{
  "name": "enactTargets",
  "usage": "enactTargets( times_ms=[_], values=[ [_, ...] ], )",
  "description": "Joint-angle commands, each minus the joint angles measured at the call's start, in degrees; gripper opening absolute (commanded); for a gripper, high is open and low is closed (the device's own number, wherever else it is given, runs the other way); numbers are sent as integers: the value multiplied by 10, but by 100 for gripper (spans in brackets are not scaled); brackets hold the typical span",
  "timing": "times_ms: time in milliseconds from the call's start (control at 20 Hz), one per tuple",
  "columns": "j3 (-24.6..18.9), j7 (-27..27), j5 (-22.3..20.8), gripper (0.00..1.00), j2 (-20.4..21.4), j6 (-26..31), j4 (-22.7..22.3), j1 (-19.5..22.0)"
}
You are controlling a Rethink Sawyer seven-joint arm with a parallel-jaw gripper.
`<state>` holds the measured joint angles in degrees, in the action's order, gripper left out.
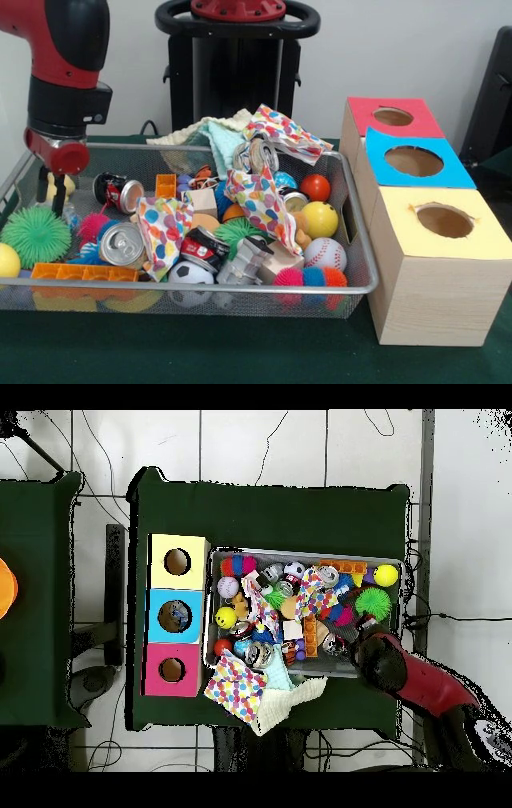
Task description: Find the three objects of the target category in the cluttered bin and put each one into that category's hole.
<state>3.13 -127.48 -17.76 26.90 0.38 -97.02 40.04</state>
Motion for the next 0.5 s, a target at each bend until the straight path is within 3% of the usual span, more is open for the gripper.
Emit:
enactTargets(
  times_ms=[50, 500],
  values=[
    [-37, 1, -31, 100, -31, 5, 48, 17],
    [-38, 1, -36, 100, -32, 12, 41, 18]
  ],
)
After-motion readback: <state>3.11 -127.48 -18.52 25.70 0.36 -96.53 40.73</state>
